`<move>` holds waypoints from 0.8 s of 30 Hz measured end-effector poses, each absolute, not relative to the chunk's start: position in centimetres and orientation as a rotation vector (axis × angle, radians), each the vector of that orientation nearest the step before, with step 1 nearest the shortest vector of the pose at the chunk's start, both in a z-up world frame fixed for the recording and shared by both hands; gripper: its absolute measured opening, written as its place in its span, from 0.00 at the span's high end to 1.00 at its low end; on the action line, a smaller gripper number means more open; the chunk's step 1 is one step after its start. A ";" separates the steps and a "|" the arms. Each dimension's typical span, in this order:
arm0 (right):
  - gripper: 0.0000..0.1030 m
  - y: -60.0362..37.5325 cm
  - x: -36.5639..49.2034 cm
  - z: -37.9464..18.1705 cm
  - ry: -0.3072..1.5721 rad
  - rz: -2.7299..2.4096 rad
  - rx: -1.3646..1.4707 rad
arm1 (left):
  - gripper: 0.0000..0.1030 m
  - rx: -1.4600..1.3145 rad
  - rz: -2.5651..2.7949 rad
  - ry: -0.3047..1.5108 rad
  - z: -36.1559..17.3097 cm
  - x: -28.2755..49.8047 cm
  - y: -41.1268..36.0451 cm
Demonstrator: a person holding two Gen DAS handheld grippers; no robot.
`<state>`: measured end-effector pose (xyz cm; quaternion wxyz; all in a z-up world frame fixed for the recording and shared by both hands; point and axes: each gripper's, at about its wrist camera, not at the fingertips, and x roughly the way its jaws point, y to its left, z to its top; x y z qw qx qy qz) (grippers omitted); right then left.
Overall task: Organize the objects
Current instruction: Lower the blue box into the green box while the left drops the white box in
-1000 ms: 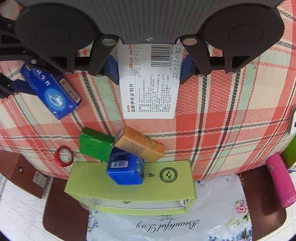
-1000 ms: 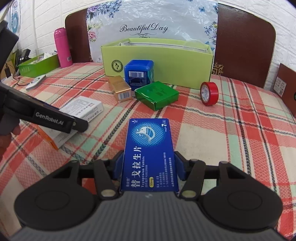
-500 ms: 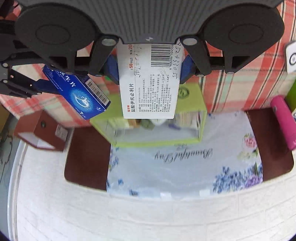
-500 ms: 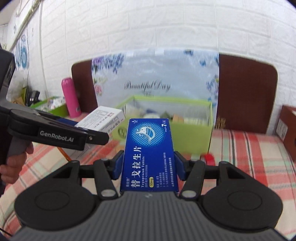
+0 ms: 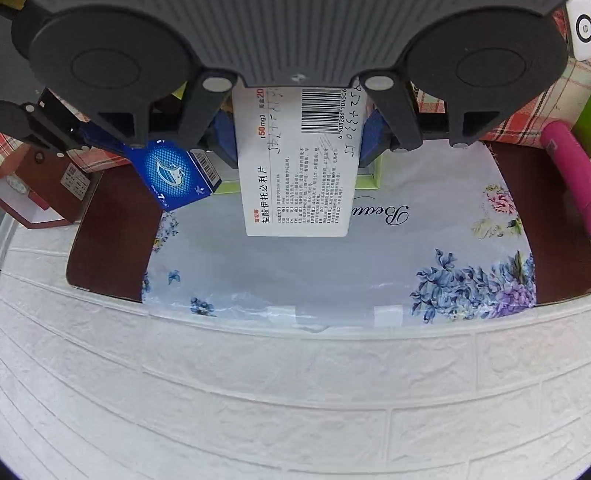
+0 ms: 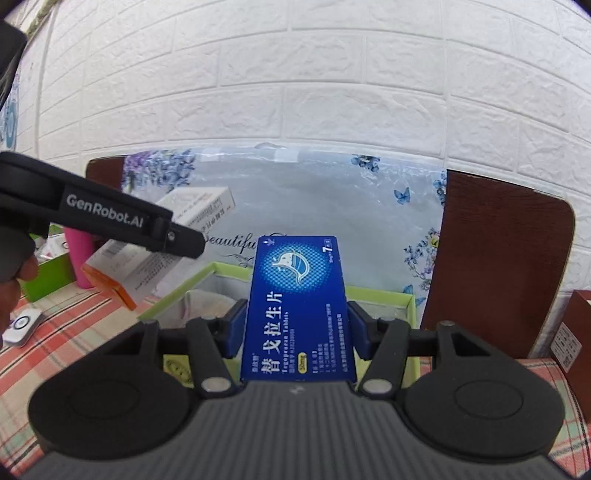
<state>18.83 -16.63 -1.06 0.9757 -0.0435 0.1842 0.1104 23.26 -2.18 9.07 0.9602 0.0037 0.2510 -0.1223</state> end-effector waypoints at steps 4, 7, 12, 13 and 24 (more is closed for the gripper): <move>0.47 -15.3 22.3 -2.5 0.386 0.206 -0.102 | 0.33 0.012 -0.225 0.530 8.0 26.5 -2.0; 0.46 -14.3 24.6 -4.0 0.418 0.238 -0.100 | 0.33 -0.006 -0.218 0.527 6.9 28.5 -1.6; 0.13 -12.7 24.7 -7.0 0.408 0.239 -0.251 | 0.20 -0.004 -0.184 0.580 4.1 29.8 -1.1; 0.08 -12.7 24.2 -7.2 0.389 0.222 -0.278 | 0.20 -0.005 -0.192 0.582 3.7 29.6 -0.9; 0.01 -13.8 19.8 -3.6 0.313 0.195 -0.253 | 0.20 -0.017 -0.168 0.561 5.8 24.9 -1.0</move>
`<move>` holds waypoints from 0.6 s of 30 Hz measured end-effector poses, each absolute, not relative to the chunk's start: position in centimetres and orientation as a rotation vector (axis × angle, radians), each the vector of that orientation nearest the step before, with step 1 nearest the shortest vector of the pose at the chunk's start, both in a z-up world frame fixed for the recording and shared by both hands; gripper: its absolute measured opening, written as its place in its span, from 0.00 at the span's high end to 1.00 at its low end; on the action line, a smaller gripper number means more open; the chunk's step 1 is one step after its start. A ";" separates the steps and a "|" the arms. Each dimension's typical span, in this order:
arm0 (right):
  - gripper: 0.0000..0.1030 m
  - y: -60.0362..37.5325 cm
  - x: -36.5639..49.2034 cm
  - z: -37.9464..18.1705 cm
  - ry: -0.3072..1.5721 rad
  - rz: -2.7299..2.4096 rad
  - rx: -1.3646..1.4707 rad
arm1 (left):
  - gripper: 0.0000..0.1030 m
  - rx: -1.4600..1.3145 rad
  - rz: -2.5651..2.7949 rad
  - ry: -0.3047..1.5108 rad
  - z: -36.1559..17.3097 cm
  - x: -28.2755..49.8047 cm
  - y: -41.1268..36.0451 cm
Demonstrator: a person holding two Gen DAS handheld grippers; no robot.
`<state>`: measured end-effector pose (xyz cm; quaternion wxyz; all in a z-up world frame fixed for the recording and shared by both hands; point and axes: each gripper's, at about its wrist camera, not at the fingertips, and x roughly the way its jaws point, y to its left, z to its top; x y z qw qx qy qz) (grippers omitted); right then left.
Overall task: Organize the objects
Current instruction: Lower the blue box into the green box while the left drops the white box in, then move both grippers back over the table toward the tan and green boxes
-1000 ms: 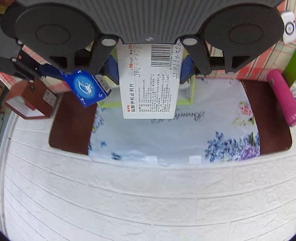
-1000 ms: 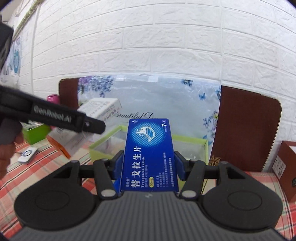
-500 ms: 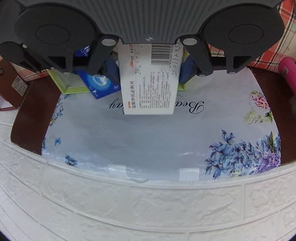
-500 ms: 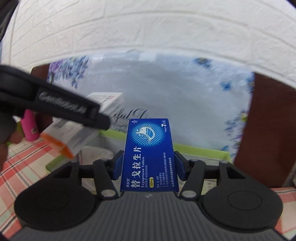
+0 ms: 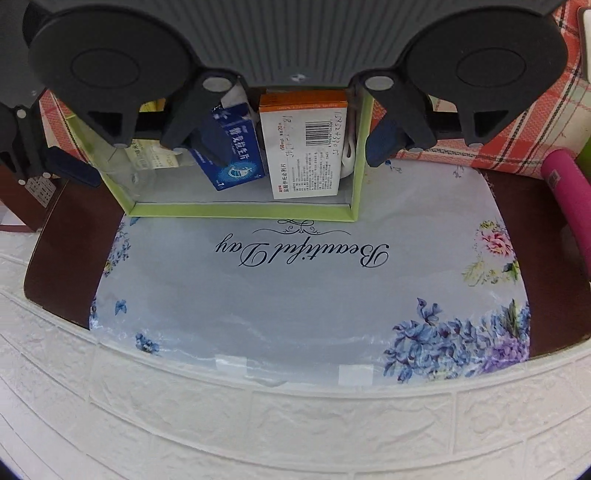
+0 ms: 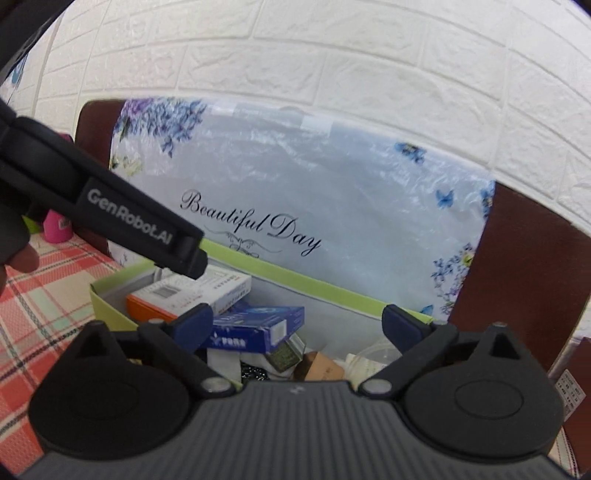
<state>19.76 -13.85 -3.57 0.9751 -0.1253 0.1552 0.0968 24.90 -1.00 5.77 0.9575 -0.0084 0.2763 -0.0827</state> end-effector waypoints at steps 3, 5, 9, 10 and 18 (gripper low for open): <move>0.00 -14.6 17.4 -2.2 0.291 0.191 -0.228 | 0.18 -0.002 -0.148 0.541 7.1 22.4 -1.3; 0.00 -15.2 15.8 -1.7 0.296 0.193 -0.208 | 0.17 0.006 -0.136 0.533 7.6 20.7 -1.5; 0.00 -16.3 12.8 -1.7 0.328 0.191 -0.175 | 0.16 0.028 -0.135 0.538 7.5 17.3 -2.1; 0.00 -16.6 12.1 -1.9 0.338 0.188 -0.167 | 0.16 0.032 -0.137 0.542 7.2 16.6 -2.3; 0.00 -18.7 7.9 -4.2 0.426 0.164 -0.070 | 0.16 -0.018 -0.158 0.641 3.7 12.6 -2.6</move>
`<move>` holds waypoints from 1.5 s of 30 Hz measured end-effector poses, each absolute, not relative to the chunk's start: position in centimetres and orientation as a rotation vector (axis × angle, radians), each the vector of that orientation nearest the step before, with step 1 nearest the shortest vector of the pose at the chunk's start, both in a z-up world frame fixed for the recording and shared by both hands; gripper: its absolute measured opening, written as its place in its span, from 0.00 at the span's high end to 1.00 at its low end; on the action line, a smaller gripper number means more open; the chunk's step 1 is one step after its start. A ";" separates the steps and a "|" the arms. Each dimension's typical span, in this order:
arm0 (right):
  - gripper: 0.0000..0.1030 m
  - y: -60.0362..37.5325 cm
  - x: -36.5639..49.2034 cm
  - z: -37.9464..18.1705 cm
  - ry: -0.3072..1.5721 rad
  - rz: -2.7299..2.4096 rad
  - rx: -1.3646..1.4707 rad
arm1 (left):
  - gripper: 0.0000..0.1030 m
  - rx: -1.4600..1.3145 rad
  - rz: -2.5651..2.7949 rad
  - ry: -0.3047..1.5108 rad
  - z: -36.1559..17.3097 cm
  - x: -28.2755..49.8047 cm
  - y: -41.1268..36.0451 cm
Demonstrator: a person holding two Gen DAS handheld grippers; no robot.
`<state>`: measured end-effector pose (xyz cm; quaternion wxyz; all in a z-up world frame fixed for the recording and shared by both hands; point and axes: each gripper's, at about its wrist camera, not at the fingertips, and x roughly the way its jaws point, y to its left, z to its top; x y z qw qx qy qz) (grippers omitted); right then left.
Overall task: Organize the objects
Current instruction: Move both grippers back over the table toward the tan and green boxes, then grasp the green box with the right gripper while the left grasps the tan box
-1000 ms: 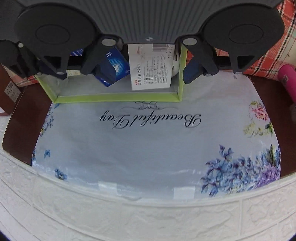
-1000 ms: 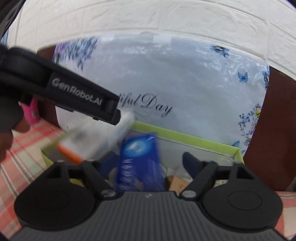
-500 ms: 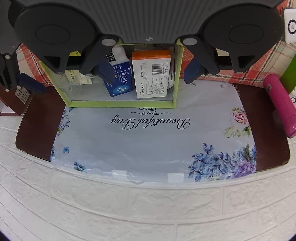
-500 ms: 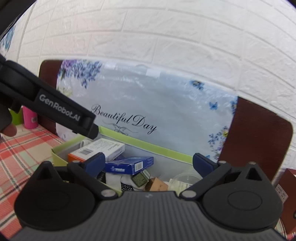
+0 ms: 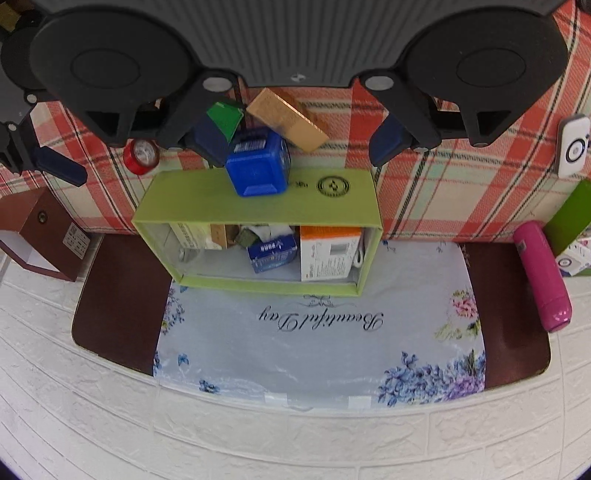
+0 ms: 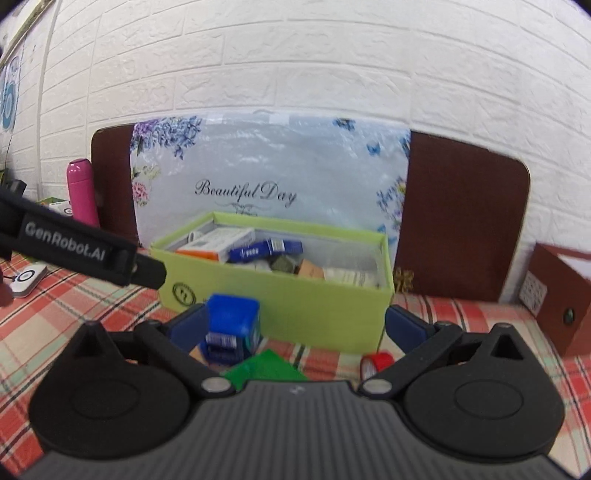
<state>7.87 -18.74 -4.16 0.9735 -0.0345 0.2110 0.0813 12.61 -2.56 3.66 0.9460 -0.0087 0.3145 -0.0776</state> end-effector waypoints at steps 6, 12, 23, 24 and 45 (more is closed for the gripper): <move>0.00 -19.9 6.1 -6.1 0.484 0.137 -0.028 | 0.16 -0.072 -0.135 0.717 0.9 11.5 -1.9; 0.00 -20.5 5.2 -8.1 0.543 0.123 -0.002 | 0.16 -0.123 -0.119 0.781 -1.4 11.3 -1.9; 0.00 -22.0 4.3 -10.3 0.617 0.098 0.078 | 0.16 -0.236 -0.043 0.843 -3.6 14.6 -2.4; 0.00 -22.1 4.3 -10.3 0.616 0.096 0.080 | 0.16 -0.246 -0.033 0.840 -3.6 15.2 -2.6; 0.00 -18.4 11.7 -11.1 0.567 0.361 -0.166 | 0.39 -0.174 -0.066 0.823 -5.0 14.7 1.1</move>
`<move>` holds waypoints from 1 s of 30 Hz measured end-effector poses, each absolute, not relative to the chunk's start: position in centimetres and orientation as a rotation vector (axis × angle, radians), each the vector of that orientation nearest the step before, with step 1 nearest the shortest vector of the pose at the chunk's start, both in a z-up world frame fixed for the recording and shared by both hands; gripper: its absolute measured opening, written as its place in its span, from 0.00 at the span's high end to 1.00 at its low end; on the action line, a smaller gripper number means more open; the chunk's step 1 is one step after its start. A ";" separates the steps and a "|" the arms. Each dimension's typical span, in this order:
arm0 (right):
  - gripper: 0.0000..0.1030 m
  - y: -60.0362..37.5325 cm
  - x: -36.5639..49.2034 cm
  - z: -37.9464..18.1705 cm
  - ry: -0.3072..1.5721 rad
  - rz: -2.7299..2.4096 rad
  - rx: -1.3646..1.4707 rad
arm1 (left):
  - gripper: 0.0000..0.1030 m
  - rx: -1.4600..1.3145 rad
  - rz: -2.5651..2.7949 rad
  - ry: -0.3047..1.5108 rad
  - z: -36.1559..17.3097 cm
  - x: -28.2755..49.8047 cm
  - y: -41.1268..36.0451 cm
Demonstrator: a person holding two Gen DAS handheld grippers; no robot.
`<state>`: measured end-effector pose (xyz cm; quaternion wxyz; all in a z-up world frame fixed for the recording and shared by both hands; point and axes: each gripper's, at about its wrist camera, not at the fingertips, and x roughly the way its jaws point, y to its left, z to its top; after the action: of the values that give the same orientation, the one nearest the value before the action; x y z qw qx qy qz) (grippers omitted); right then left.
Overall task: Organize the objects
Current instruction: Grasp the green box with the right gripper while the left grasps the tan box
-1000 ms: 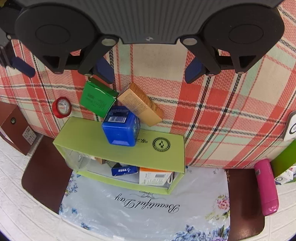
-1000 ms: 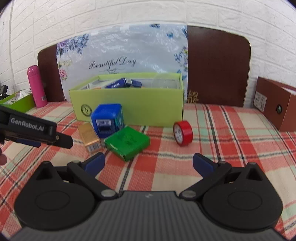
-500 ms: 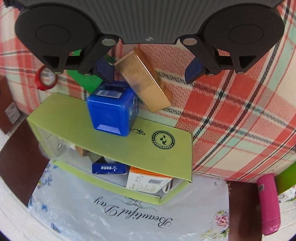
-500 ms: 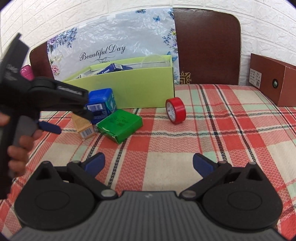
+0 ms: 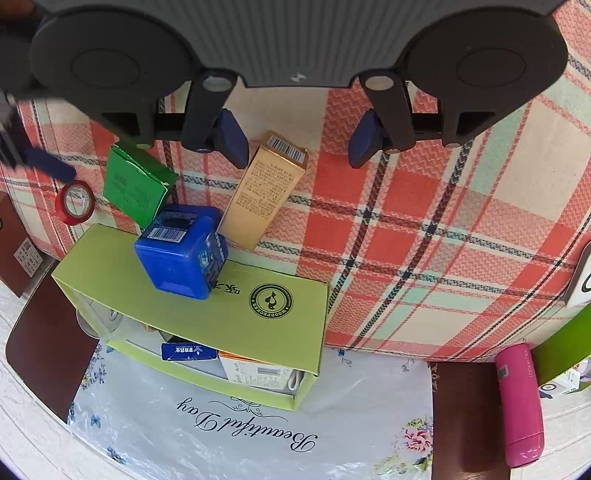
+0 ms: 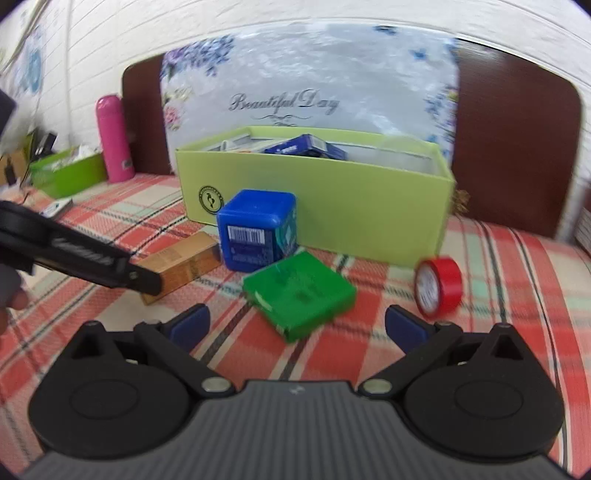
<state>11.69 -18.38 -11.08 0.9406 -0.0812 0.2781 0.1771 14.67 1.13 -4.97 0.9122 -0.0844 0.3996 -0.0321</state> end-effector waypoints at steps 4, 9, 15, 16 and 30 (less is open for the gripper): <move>0.00 -17.7 14.2 -11.8 0.570 0.440 -0.263 | 0.37 -0.137 -0.092 0.790 -4.4 15.4 0.7; 0.30 -19.0 14.1 -12.2 0.642 0.426 -0.157 | 0.36 -0.042 -0.130 0.776 -4.6 16.9 -0.7; 0.30 -20.3 10.3 -11.8 0.703 0.266 -0.035 | 0.63 -0.020 -0.170 0.813 -5.3 16.1 -1.2; 0.30 -20.3 9.6 -11.7 0.716 0.238 -0.011 | 0.67 -0.003 -0.180 0.818 -5.2 15.7 -1.4; 0.21 -18.5 2.4 -11.0 0.715 0.322 -0.030 | 0.41 0.077 -0.210 0.849 -5.2 9.6 -3.3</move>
<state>2.36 -18.45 -11.01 0.9240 -0.0148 0.3485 0.1568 9.56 -3.29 -5.16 0.9052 0.0372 0.4109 -0.1019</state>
